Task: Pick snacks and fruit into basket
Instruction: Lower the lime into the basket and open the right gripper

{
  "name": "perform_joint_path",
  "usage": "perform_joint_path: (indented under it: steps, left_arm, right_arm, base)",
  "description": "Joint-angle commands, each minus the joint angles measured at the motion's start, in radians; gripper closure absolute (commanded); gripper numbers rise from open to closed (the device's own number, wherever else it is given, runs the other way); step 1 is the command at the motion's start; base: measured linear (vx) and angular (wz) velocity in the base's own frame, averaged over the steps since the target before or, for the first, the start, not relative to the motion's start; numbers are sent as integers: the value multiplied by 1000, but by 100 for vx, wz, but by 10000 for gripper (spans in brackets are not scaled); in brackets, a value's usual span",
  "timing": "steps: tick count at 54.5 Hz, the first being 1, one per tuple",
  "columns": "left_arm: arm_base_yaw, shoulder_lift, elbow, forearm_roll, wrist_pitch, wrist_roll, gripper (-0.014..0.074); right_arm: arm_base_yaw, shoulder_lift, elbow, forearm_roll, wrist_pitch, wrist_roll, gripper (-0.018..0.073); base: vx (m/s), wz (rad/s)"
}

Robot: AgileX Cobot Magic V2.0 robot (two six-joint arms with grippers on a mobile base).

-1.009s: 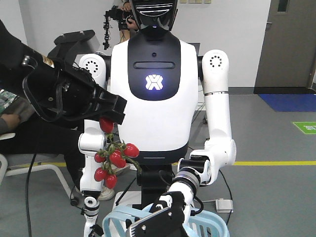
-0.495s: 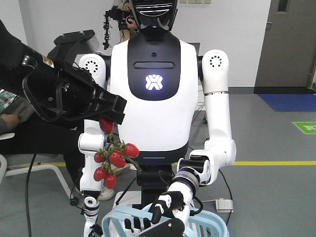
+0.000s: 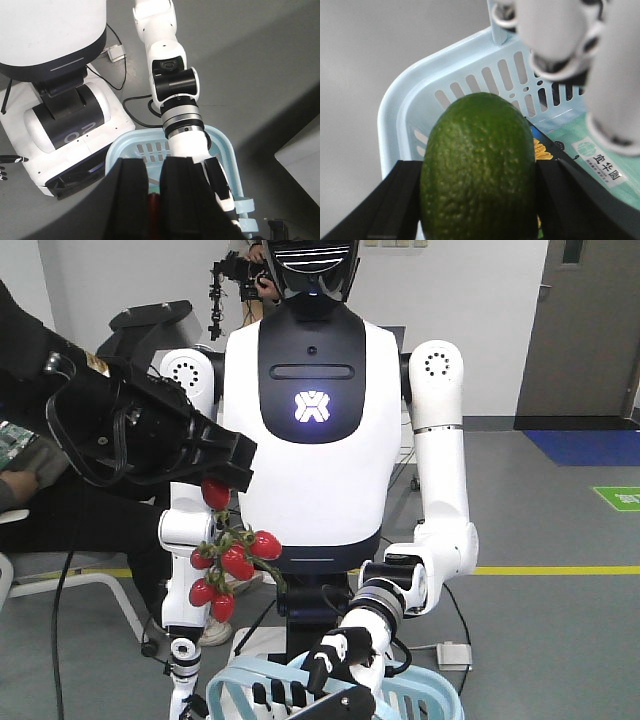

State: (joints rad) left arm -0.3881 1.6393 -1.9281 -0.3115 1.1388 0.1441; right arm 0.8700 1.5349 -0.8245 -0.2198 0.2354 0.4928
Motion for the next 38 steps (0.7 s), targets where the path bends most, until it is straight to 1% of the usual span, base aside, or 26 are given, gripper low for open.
perform_joint_path:
  steps: [1, 24, 38]
  left_arm:
    - [-1, -50, -29, -25, -69, -4, 594]
    - [-1, -50, -29, -25, -69, -4, 594]
    - [-1, -50, -29, -25, -69, -4, 594]
  right_arm:
    - [-4, -35, -29, -23, -50, -6, 563]
    - [-4, -35, -29, -22, -24, -6, 536]
    - [-4, -35, -29, -22, -27, -9, 487]
  base:
    - [0, 0]
    - [0, 0]
    - [0, 0]
